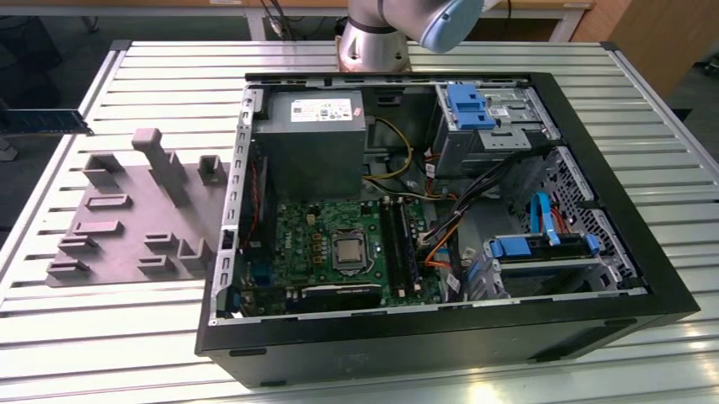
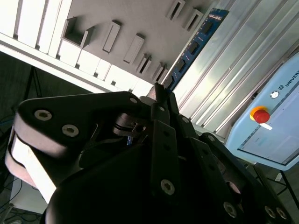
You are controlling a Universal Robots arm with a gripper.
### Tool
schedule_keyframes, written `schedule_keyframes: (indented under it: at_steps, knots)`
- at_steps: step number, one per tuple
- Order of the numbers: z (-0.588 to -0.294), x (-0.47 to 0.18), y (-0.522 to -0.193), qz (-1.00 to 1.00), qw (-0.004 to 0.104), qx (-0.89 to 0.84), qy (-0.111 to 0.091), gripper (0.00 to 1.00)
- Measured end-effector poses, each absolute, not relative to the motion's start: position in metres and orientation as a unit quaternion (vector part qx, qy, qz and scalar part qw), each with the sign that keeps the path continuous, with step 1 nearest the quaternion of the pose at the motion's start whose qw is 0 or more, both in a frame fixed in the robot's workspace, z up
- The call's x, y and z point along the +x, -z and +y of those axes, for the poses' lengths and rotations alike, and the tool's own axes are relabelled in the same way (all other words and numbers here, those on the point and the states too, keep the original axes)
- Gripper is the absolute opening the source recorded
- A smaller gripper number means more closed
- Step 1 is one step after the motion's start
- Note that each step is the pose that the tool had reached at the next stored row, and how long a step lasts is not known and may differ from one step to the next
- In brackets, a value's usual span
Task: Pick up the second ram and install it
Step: 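Pick up the second ram and move it above second insertion slot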
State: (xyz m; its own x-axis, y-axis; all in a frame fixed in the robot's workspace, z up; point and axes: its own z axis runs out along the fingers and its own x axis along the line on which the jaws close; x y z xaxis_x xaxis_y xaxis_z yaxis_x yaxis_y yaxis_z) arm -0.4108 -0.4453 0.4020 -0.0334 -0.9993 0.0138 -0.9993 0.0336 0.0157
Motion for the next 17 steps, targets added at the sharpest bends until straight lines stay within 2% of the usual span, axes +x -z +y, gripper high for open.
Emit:
schedule_keyframes:
  at_steps: [17]
  knots:
    - [-0.445, -0.398, -0.402, -0.719, 0.01, 0.695, 0.001, 0.14]
